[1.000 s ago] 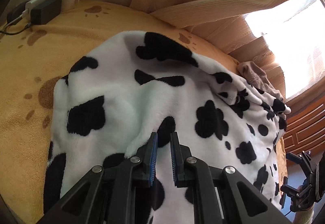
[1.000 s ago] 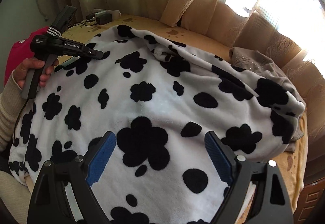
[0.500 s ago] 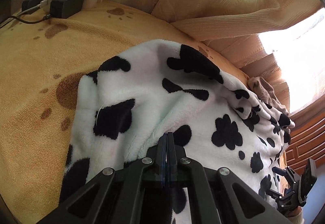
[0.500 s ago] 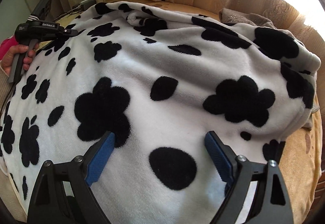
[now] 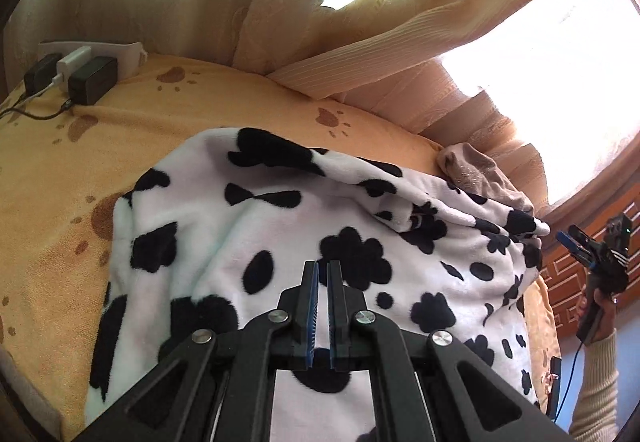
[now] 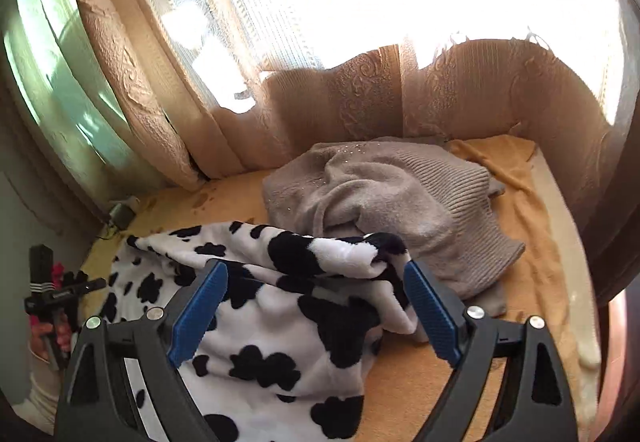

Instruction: Fold clothes

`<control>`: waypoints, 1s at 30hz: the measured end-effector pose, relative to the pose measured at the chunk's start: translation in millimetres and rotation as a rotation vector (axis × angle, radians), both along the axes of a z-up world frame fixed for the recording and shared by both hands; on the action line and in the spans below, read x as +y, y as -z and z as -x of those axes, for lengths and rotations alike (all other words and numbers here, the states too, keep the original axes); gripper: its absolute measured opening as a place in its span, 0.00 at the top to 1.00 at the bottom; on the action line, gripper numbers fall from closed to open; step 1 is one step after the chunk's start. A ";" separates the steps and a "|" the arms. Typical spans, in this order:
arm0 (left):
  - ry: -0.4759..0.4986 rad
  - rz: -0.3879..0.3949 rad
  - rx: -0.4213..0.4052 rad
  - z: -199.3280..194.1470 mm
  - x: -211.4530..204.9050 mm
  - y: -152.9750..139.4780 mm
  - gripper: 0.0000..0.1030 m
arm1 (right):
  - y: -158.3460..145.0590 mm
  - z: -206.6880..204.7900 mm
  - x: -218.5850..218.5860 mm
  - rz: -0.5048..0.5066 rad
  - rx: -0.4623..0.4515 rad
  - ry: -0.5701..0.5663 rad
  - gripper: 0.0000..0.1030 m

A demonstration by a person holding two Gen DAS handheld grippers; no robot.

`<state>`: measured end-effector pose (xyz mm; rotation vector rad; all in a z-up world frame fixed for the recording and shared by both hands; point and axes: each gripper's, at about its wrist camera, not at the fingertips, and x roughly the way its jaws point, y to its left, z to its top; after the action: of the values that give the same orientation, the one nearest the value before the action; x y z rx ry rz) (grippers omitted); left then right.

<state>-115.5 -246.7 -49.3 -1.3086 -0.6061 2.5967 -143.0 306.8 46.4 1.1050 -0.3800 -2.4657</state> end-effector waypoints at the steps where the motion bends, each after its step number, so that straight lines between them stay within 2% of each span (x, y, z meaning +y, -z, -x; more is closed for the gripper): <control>1: 0.017 0.001 -0.001 0.5 5.8 -1.8 0.96 | 6.2 7.9 -0.6 0.002 -0.021 0.008 0.35; 3: 0.049 0.003 -0.005 1.5 17.0 -4.9 0.96 | 19.5 21.9 -2.7 0.003 -0.067 0.010 0.53; 4: 0.065 0.004 -0.006 2.1 22.6 -6.4 0.96 | 25.7 27.2 -4.0 0.006 -0.088 0.006 0.56; 9: 0.074 -0.006 -0.025 14.9 31.9 -5.0 0.96 | 36.1 44.7 -10.7 0.009 -0.116 -0.007 0.61; 10: 0.070 -0.010 -0.035 19.6 31.4 -3.0 0.96 | 37.3 47.7 -11.7 0.016 -0.119 -0.014 0.75; 12: 0.064 -0.020 -0.056 30.1 29.8 2.1 0.96 | 32.7 47.7 -13.7 0.072 -0.113 -0.056 0.89; 16: 0.075 -0.011 -0.118 57.5 30.0 21.1 0.96 | -2.0 41.3 -31.5 0.227 -0.024 -0.128 0.91; 20: 0.098 0.062 -0.157 77.5 39.9 43.3 0.96 | -56.5 35.4 -51.0 0.406 0.122 -0.164 0.91; 23: 0.093 0.032 -0.176 88.7 40.1 54.9 0.96 | -103.1 32.4 -67.8 0.479 0.220 -0.184 0.91; 26: 0.071 -0.029 -0.175 97.0 34.9 56.9 0.96 | -142.4 29.0 -84.4 0.501 0.295 -0.201 0.91; 30: 0.033 -0.098 -0.134 105.0 26.4 49.1 0.96 | -177.1 21.2 -97.9 0.522 0.363 -0.204 0.91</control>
<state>-220.5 -220.4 -98.4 -1.4570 -0.7174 2.4345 -164.2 208.9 223.5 0.4489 -0.7033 -2.1443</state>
